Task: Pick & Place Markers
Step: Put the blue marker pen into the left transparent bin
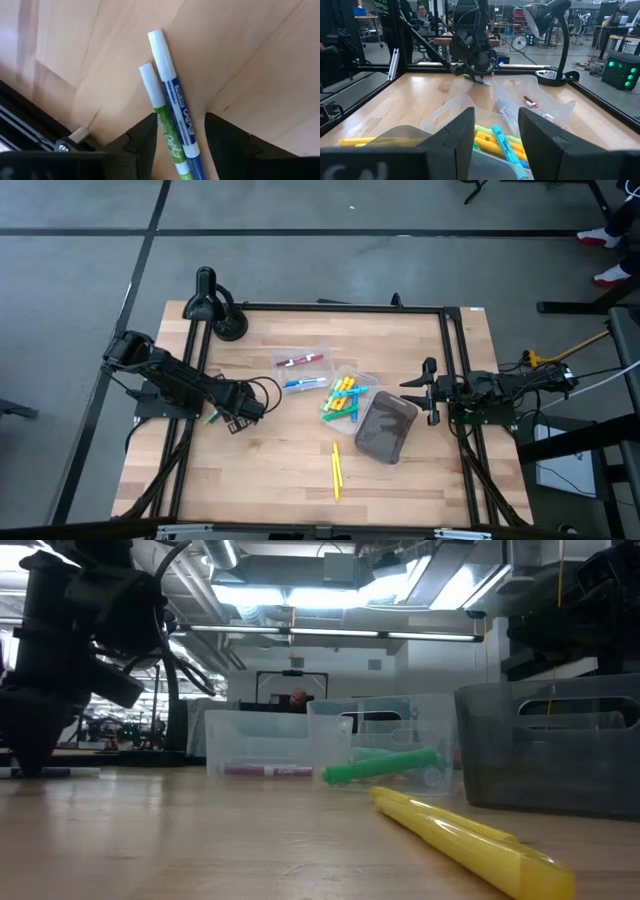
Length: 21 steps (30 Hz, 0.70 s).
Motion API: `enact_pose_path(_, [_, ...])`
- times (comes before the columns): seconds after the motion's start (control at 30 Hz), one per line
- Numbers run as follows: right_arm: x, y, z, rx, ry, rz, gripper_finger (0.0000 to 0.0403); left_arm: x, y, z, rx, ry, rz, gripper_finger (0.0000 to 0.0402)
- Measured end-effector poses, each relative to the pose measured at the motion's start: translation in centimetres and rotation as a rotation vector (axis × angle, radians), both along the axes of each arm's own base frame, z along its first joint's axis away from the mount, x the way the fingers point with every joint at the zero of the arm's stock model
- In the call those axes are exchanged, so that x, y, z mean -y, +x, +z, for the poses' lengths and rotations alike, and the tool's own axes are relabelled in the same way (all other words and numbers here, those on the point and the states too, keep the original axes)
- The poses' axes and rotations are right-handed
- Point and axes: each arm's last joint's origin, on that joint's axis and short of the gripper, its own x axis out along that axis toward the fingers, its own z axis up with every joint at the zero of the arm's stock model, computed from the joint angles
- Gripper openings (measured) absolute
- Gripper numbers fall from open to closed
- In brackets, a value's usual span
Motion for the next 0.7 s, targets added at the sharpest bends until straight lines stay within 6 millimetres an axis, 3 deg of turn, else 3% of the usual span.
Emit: enact_pose_path(0.7, [0.0, 0.0, 0.0, 0.000, 0.000, 0.000, 0.0152, -2.2, 0.8, -0.8, 0.076, -0.118, 0.074, 0.0129])
